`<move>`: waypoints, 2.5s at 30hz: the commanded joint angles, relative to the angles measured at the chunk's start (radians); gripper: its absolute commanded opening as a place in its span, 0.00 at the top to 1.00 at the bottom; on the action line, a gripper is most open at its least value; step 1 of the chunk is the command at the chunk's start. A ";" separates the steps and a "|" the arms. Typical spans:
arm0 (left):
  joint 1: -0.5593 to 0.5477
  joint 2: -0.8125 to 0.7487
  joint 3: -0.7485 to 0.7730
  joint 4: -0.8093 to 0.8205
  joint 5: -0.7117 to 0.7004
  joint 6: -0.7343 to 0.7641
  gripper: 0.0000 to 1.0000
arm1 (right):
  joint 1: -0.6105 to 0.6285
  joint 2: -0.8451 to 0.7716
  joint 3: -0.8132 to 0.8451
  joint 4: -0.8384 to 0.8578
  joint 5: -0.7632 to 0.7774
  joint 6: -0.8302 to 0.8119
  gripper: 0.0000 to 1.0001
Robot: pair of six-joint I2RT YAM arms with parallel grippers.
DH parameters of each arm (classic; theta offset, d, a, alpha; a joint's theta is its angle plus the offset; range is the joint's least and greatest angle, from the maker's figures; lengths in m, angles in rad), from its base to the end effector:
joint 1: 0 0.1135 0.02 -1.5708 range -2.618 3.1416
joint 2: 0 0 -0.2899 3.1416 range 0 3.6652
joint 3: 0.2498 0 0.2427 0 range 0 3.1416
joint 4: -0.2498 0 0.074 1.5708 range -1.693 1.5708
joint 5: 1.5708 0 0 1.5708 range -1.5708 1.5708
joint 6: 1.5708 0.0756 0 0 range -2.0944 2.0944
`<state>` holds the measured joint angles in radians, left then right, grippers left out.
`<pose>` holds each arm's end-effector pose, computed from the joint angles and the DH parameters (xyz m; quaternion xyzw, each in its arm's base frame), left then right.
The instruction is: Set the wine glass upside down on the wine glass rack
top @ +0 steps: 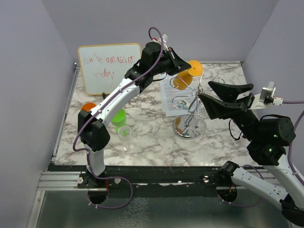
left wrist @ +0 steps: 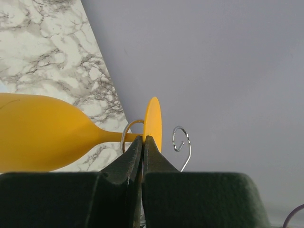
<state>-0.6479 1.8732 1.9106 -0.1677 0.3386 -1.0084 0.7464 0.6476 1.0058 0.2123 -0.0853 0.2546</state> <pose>0.3701 -0.3116 0.4401 -0.0235 0.7488 -0.5646 0.3464 0.0791 0.0819 0.5077 -0.1529 0.4556 0.4386 0.7594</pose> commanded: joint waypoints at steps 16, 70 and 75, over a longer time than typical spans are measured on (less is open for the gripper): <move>0.011 -0.119 -0.041 -0.109 -0.071 0.146 0.57 | 0.005 -0.014 -0.020 -0.016 0.019 0.020 0.30; 0.162 -0.536 -0.779 -0.559 -0.533 0.597 0.78 | 0.006 0.558 0.517 -0.534 -0.082 0.075 0.39; 0.162 -0.522 -0.720 -0.554 -0.496 0.628 1.00 | 0.005 0.527 0.499 -0.536 -0.033 0.094 0.39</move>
<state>-0.4919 1.3506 1.1236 -0.7418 -0.1734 -0.4129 0.7467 1.2186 1.5181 -0.3649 -0.1497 0.3225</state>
